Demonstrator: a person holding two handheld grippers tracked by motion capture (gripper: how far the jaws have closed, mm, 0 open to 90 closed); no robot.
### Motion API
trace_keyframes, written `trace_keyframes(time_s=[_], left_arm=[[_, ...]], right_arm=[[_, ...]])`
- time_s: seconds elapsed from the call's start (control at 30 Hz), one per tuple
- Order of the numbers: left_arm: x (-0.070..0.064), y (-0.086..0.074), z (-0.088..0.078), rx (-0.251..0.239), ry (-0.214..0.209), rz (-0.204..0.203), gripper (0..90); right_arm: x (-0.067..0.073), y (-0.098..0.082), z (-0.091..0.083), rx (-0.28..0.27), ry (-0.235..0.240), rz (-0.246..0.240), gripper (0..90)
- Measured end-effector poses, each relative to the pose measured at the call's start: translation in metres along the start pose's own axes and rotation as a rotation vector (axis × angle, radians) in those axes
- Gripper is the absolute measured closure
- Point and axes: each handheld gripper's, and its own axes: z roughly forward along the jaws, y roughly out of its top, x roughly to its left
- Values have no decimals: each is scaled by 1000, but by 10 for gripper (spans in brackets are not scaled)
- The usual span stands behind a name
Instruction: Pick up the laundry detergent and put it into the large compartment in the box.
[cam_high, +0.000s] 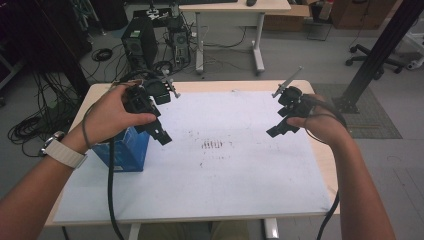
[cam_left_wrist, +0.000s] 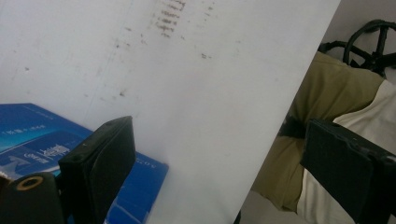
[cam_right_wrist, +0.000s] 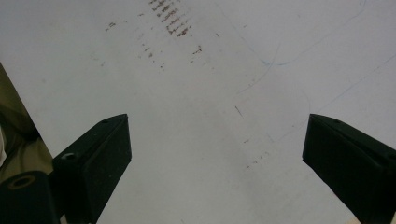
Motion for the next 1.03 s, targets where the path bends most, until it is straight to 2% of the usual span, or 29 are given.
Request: trace_keyframes(time_s=[1.03], left_arm=[[-3, 1, 5, -7, 10, 1, 104]], right_arm=[[0, -2, 2, 0, 2, 3, 81]])
